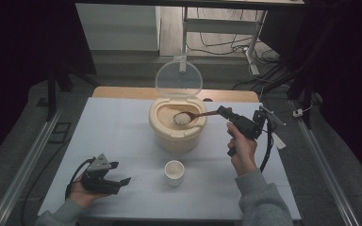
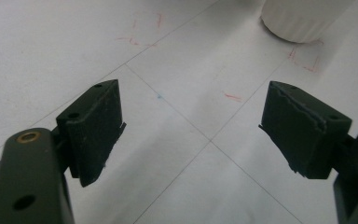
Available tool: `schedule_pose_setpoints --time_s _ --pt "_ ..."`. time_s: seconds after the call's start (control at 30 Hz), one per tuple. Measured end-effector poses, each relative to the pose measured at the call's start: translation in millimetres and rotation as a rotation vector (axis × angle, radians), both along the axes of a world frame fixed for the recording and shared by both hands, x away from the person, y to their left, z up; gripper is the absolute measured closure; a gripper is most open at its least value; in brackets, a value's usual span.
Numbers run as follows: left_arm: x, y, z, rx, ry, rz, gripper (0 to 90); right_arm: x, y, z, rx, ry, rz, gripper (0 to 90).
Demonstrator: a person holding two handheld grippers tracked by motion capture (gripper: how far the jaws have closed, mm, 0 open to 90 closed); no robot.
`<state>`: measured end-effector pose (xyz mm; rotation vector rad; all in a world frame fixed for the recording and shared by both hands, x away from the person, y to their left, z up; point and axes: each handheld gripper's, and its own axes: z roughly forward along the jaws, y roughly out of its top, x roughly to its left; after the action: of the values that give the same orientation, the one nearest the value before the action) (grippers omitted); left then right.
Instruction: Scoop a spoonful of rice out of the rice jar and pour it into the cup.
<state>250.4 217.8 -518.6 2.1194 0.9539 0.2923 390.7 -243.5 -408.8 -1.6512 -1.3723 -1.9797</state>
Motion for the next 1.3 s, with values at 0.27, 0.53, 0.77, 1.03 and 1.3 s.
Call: schedule_pose_setpoints --time_s 0.27,0.53,0.77,1.03,1.3 --pt "0.3 -0.3 -0.5 0.002 0.002 0.002 20.3 -15.5 -7.1 -6.0 0.003 0.013 0.056 82.6" --pt "0.4 -1.0 -0.6 0.004 0.003 0.000 20.3 -33.9 -11.3 -10.8 -0.001 0.018 0.105 82.6" --pt "0.9 -1.2 -0.7 0.006 0.006 0.001 20.2 -44.4 -11.2 -22.6 -0.016 0.044 0.155 82.6" --pt "1.3 -1.6 -1.3 0.008 0.009 0.002 20.3 -47.8 -10.2 -31.4 -0.076 0.081 0.187 82.6" --pt "2.0 -1.3 -2.3 0.011 0.014 -0.003 20.2 -47.7 -3.0 -34.8 -0.171 0.084 0.221 82.6"
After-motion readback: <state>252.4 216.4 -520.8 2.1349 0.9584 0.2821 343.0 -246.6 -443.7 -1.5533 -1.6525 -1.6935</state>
